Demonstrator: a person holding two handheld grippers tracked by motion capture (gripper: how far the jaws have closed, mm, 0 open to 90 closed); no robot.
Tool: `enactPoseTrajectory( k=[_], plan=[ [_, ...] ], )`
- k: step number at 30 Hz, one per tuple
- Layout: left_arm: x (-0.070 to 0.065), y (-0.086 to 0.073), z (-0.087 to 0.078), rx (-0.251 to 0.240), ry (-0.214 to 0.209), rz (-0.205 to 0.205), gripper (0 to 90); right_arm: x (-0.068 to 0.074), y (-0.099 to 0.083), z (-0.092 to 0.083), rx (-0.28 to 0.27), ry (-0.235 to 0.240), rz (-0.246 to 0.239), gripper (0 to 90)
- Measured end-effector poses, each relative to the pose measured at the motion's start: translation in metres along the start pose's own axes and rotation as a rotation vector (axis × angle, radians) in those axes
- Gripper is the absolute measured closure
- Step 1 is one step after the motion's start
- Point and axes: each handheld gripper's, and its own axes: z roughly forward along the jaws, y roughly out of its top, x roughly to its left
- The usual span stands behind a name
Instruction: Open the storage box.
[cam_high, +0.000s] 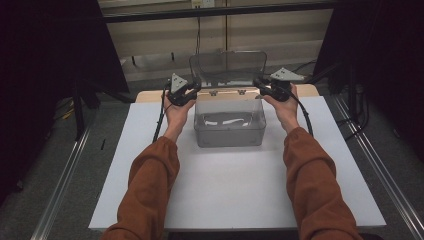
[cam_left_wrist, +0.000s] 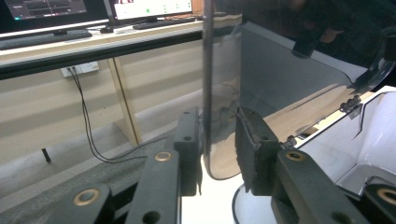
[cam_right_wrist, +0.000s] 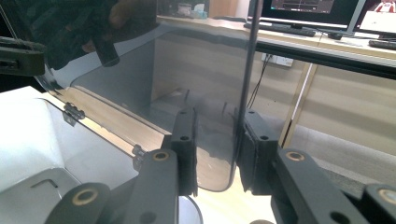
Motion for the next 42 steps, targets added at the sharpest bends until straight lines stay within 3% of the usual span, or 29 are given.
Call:
enactPoseTrajectory(
  k=[10, 37, 42],
  plan=[
    [0.002, 0.003, 0.004, 0.017, 0.000, -0.056, 72.7, 0.000, -0.006, 0.006, 0.007, -0.002, 0.018, 67.0],
    [0.007, 0.002, 0.013, 0.067, -0.017, -0.091, 70.1, -0.002, -0.008, 0.016, 0.031, -0.009, 0.036, 64.3],
    [0.008, 0.001, 0.015, 0.083, -0.015, -0.080, 66.6, -0.002, -0.008, 0.018, 0.047, -0.019, 0.036, 61.8]
  ],
)
